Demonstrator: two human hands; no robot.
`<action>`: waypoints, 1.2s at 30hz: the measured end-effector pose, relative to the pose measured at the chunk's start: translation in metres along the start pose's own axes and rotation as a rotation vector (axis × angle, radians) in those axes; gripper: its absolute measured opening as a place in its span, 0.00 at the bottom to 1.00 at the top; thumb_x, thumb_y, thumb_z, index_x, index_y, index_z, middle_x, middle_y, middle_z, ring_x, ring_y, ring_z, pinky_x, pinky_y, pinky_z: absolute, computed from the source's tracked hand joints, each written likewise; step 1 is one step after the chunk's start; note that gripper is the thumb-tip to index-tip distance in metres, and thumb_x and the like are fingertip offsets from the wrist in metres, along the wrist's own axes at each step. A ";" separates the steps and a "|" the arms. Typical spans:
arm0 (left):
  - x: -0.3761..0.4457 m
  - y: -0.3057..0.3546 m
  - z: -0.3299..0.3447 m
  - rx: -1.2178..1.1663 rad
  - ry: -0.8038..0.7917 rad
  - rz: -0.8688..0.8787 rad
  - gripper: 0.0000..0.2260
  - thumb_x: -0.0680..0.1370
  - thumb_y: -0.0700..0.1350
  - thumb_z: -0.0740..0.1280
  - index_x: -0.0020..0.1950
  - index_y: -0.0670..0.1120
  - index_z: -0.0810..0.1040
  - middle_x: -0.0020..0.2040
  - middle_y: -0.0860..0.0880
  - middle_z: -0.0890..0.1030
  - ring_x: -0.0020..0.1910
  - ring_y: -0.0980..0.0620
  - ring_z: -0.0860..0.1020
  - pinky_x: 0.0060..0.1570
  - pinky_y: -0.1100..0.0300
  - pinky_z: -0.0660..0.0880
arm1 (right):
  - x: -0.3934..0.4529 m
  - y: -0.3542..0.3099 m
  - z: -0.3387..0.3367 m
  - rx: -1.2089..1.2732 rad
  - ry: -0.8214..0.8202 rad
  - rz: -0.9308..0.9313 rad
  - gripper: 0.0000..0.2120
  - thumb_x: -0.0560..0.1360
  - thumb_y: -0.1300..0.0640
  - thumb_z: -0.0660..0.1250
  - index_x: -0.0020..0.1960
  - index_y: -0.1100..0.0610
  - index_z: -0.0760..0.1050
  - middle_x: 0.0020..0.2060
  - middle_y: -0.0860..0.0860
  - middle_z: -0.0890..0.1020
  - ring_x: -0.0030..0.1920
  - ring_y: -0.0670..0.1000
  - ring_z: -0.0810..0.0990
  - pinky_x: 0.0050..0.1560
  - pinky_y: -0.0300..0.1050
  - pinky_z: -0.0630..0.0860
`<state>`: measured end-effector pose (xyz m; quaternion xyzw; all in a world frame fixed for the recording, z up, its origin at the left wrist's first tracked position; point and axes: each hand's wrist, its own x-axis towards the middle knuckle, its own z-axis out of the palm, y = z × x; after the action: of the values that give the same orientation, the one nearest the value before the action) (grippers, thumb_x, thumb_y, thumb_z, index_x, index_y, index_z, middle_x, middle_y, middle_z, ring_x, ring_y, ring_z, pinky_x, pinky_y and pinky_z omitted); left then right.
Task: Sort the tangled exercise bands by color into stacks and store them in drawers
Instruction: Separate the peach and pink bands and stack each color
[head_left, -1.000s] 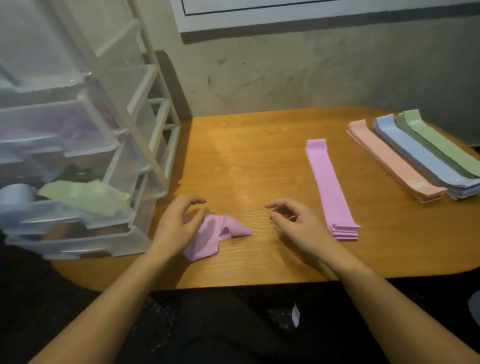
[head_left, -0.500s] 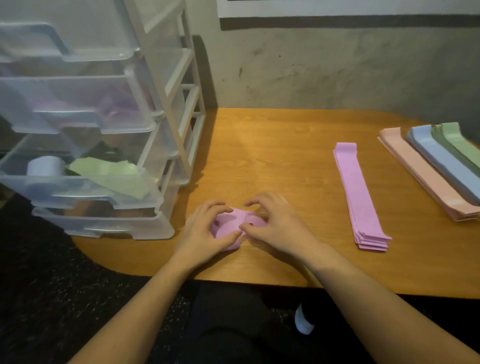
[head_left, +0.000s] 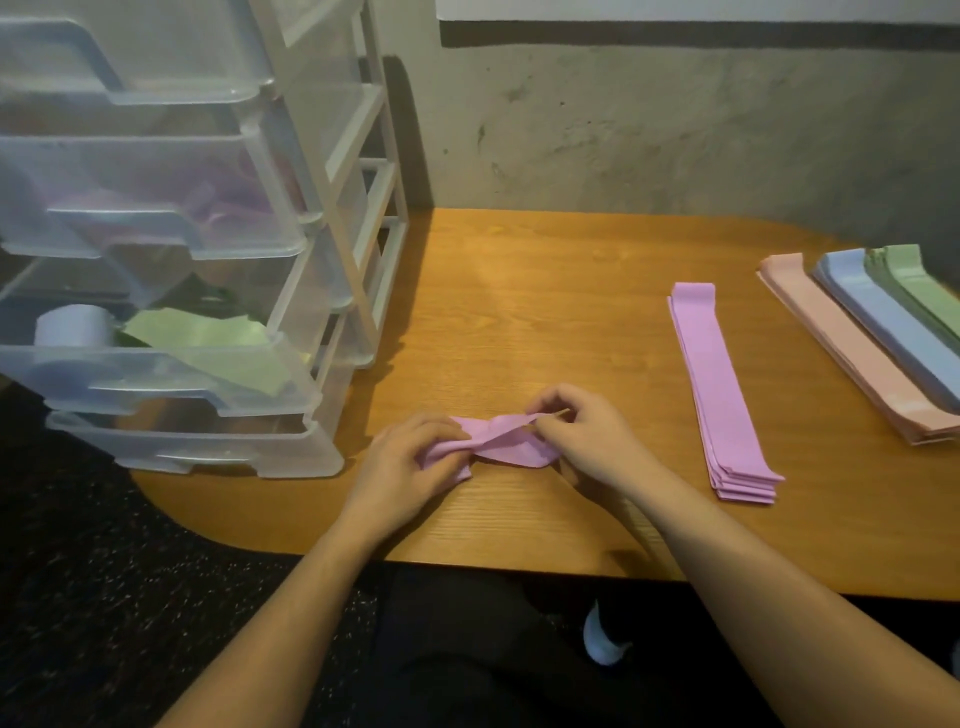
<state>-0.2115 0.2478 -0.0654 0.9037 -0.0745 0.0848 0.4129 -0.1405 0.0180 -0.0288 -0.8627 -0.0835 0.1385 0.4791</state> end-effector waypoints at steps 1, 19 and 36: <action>-0.001 0.003 -0.001 -0.078 0.012 -0.008 0.09 0.76 0.51 0.71 0.55 0.54 0.84 0.54 0.62 0.81 0.57 0.58 0.79 0.59 0.61 0.73 | -0.001 0.002 -0.002 0.033 0.008 0.001 0.06 0.75 0.60 0.68 0.46 0.49 0.80 0.41 0.50 0.84 0.39 0.54 0.82 0.41 0.52 0.79; 0.024 0.061 0.013 -0.764 0.142 -0.263 0.07 0.77 0.36 0.71 0.46 0.47 0.86 0.42 0.50 0.86 0.42 0.55 0.83 0.40 0.57 0.79 | -0.029 -0.015 -0.062 0.462 0.210 0.046 0.02 0.75 0.66 0.71 0.46 0.61 0.82 0.38 0.54 0.83 0.41 0.50 0.81 0.44 0.44 0.83; 0.031 0.103 0.054 -1.295 -0.095 -0.492 0.09 0.77 0.50 0.70 0.54 0.50 0.86 0.48 0.47 0.84 0.43 0.53 0.79 0.52 0.54 0.73 | -0.065 -0.019 -0.098 0.993 0.083 0.172 0.07 0.75 0.61 0.66 0.53 0.56 0.76 0.50 0.56 0.83 0.50 0.54 0.82 0.59 0.51 0.79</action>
<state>-0.1975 0.1380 -0.0183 0.4689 0.0788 -0.1125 0.8725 -0.1714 -0.0689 0.0467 -0.5391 0.0828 0.1661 0.8215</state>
